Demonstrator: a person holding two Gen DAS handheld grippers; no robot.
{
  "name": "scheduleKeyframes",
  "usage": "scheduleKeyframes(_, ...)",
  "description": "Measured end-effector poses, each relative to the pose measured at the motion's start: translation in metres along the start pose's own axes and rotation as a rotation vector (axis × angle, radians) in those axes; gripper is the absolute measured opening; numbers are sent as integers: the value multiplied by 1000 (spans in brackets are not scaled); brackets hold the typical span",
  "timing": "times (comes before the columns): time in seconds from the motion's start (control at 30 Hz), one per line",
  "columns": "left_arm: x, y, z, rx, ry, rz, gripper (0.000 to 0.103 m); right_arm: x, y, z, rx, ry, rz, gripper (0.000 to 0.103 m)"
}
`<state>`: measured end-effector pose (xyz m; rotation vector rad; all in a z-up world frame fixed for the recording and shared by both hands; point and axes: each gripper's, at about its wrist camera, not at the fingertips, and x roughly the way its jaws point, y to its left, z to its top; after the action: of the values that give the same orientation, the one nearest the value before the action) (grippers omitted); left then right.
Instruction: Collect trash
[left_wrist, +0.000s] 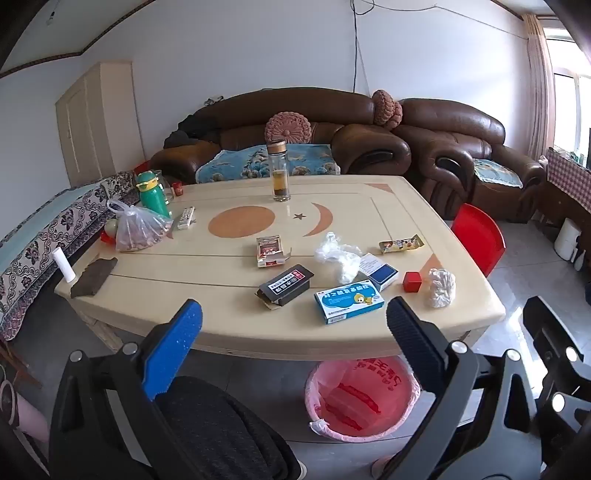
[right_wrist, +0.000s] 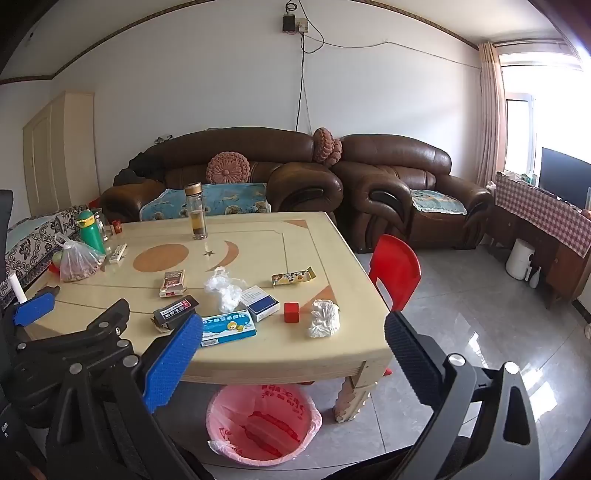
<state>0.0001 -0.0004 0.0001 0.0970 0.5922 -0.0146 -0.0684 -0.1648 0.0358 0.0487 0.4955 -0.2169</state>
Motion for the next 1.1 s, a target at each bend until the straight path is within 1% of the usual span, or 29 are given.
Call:
scheduleKeyframes(0.27,3,-5,1,-8,5,4,98,0,0,-1,1,1,4,96)
scheduleKeyframes(0.3,-1,3,-4,-17,-3,2,98,0,0,-2,3,1,4,96)
scheduleKeyframes(0.43,-2,4,-7,-16,-4,6,98,2,-2,-3,4,1,5,96)
scheduleKeyframes(0.5,8,12,-8,-16,-7,10,98,0,0,0,1,1,2,96)
scheduleKeyframes(0.7,8,14,-8,-13,-4,9,98,0,0,0,2,1,6,96)
scheduleKeyframes(0.73,2,10,-6,-13,-6,14,98,0,-1,0,2,1,6,96)
scheduleKeyframes(1.1,-2,6,-5,-11,-9,21,98,0,1,-1,5,3,8,96)
